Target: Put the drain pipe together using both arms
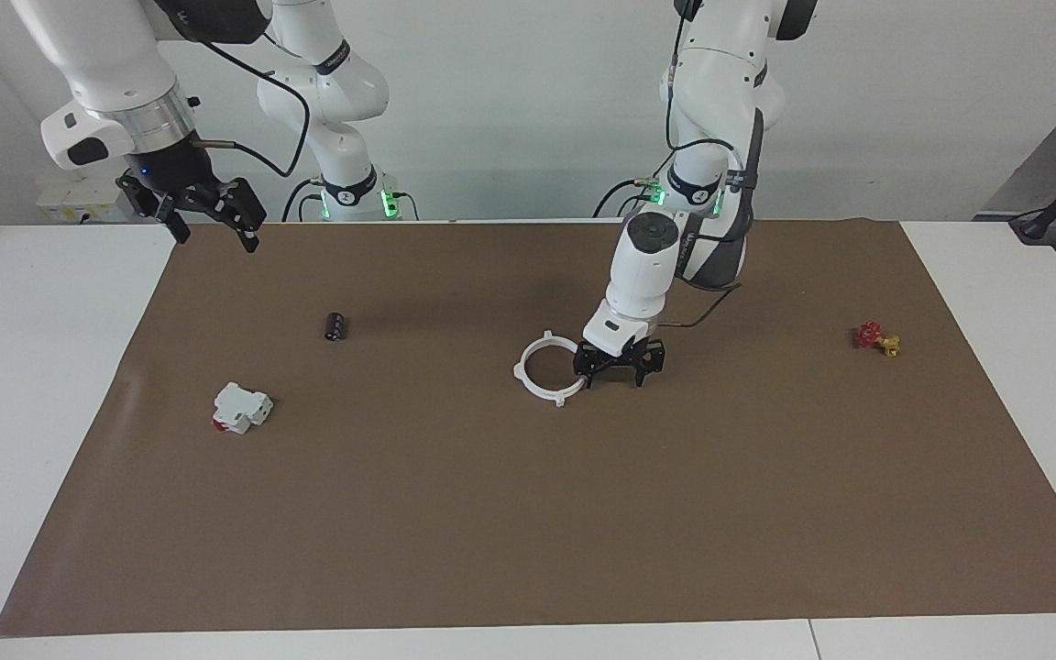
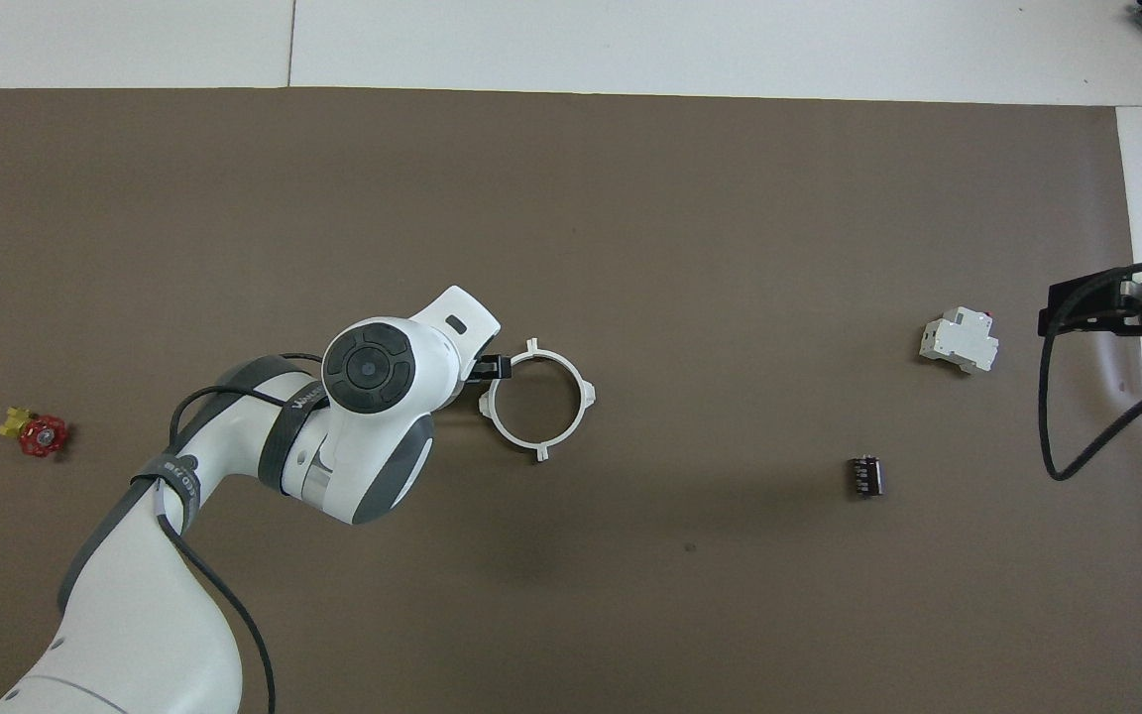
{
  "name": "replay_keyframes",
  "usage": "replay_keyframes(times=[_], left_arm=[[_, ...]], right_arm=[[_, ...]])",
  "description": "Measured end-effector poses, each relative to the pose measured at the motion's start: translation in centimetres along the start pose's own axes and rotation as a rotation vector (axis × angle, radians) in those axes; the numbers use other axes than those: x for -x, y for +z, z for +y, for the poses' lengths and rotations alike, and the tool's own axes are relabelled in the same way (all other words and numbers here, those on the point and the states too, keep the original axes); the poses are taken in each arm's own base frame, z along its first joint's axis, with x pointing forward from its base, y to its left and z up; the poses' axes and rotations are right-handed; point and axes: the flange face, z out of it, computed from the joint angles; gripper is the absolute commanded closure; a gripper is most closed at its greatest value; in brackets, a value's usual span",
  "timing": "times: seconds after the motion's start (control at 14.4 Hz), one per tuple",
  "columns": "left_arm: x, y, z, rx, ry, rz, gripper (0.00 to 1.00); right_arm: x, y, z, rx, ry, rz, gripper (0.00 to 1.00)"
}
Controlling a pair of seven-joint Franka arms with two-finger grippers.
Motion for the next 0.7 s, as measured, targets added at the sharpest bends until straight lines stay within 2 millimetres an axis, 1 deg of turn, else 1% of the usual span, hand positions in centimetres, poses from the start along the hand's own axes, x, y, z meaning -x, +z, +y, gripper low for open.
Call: replay_keyframes(times=[0.14,0.28,0.35,0.49,0.7], left_arm=[[-0.6,-0.5,-0.2,0.004,-0.007,0.013,0.01],[-1.6,-1.5,-0.7,0.012,-0.022,0.036,0.01],[-2.2,-2.1,-1.3,0.014,-0.033,0.046,0.01],[-3.4,-3.7,-3.2,0.010,-0.021,0.056,0.01],[-4.3,-6.8,-7.5,-0.028,0.057,-0.003,0.01]], right_arm=[[0.0,0.0,0.0,0.000,0.000,0.000,0.00],[0.0,0.0,0.0,0.000,0.000,0.000,0.00],[0.0,0.0,0.0,0.000,0.000,0.000,0.00],[0.0,0.0,0.0,0.000,0.000,0.000,0.00],[0.0,0.0,0.0,0.000,0.000,0.000,0.00]])
